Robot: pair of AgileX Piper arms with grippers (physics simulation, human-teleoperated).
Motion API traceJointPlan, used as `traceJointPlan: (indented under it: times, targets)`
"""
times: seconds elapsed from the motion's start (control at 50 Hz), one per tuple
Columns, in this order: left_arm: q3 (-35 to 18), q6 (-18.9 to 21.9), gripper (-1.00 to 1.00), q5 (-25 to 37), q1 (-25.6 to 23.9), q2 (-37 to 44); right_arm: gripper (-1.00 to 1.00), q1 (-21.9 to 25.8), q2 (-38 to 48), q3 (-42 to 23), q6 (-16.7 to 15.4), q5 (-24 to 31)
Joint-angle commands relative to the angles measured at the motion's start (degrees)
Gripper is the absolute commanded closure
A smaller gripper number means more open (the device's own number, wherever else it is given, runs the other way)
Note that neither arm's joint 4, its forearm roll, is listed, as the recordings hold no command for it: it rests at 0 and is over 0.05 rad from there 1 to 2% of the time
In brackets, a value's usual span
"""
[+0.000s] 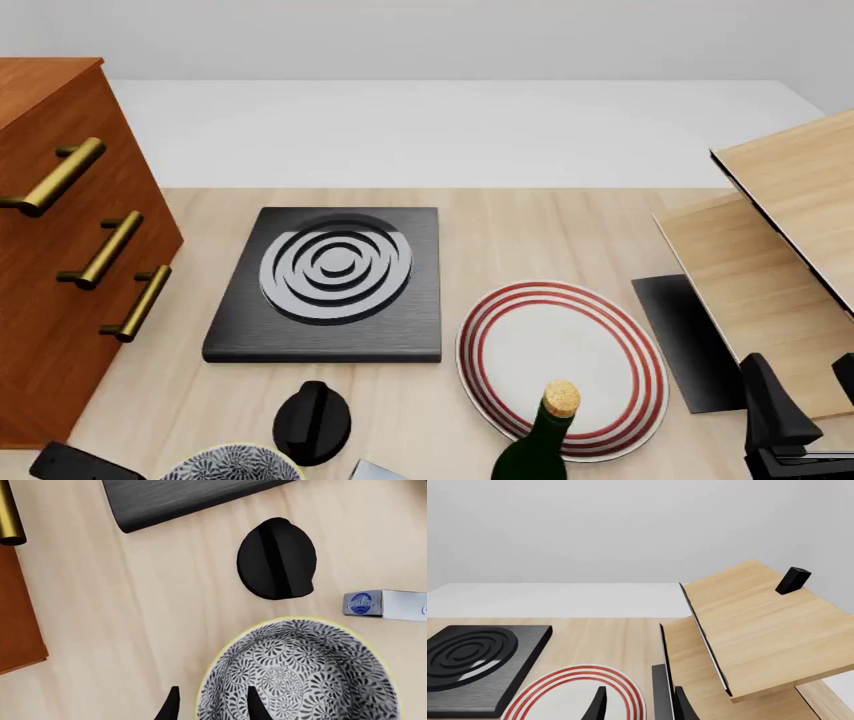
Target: Pick up the akita bowl and put it on the plate.
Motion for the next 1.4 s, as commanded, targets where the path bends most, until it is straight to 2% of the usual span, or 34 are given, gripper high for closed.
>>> traceJointPlan:
  times: [0.02,0.28,0.3,0.34,0.42,0.56,0.6,0.62,0.64,0.68,0.7,0.78,0.88,0.9,0.92,0.94,1.02,1.16,1.2,1.32,1.4]
  targets:
    - [1.1,0.3,-1.00,-2.6,0.1,2.2,-1.00,0.0,0.0,0.0,0.0,0.0]
    - [2.1,1.3,-1.00,-5.3,0.2,4.1,-1.00,0.0,0.0,0.0,0.0,0.0]
    - [2.0,2.4,1.00,-5.5,1.2,4.2,-1.00,0.0,0.0,0.0,0.0,0.0]
    - [1.9,5.3,1.00,-6.0,3.6,4.4,-1.00,0.0,0.0,0.0,0.0,0.0]
    - [1.8,5.8,1.00,-6.3,4.1,4.3,-1.00,0.0,0.0,0.0,0.0,0.0]
    - [3.0,11.5,1.00,-8.5,5.1,5.5,-1.00,0.0,0.0,0.0,0.0,0.0]
    - [2.8,11.1,1.00,-8.8,5.0,5.9,-1.00,0.0,0.0,0.0,0.0,0.0]
    - [3.1,13.0,1.00,-9.1,5.7,6.1,-1.00,0.0,0.0,0.0,0.0,0.0]
    - [2.8,12.1,1.00,-8.6,5.5,5.8,-1.00,0.0,0.0,0.0,0.0,0.0]
    - [3.0,14.6,1.00,-7.7,6.3,4.9,-1.00,0.0,0.0,0.0,0.0,0.0]
    - [2.6,13.9,1.00,-6.9,6.3,4.4,-1.00,0.0,0.0,0.0,0.0,0.0]
    - [0.8,15.4,1.00,-3.3,7.8,1.6,-1.00,0.0,0.0,0.0,0.0,0.0]
    - [-1.8,19.0,1.00,2.3,10.2,-3.2,-1.00,0.0,0.0,0.0,0.0,0.0]
    - [-0.7,24.5,1.00,1.5,13.0,-3.9,-1.00,0.0,0.0,0.0,0.0,0.0]
    - [-0.7,24.5,1.00,1.5,13.0,-3.9,-1.00,0.0,0.0,0.0,0.0,0.0]
    - [-0.7,22.1,1.00,2.5,11.9,-4.5,-1.00,0.0,0.0,0.0,0.0,0.0]
    - [-4.6,23.2,1.00,6.2,13.0,-6.9,-1.00,0.0,0.0,0.0,0.0,0.0]
    - [-6.3,25.4,1.00,9.3,14.1,-9.7,-1.00,0.0,0.0,0.0,0.0,0.0]
    - [-8.7,25.6,1.00,10.8,14.6,-10.3,-1.00,0.0,0.0,0.0,0.0,0.0]
    - [-13.2,24.2,1.00,10.9,14.2,-10.6,-1.00,0.0,0.0,0.0,0.0,0.0]
    - [-13.3,25.3,1.00,10.8,14.4,-11.2,-1.00,0.0,0.0,0.0,0.0,0.0]
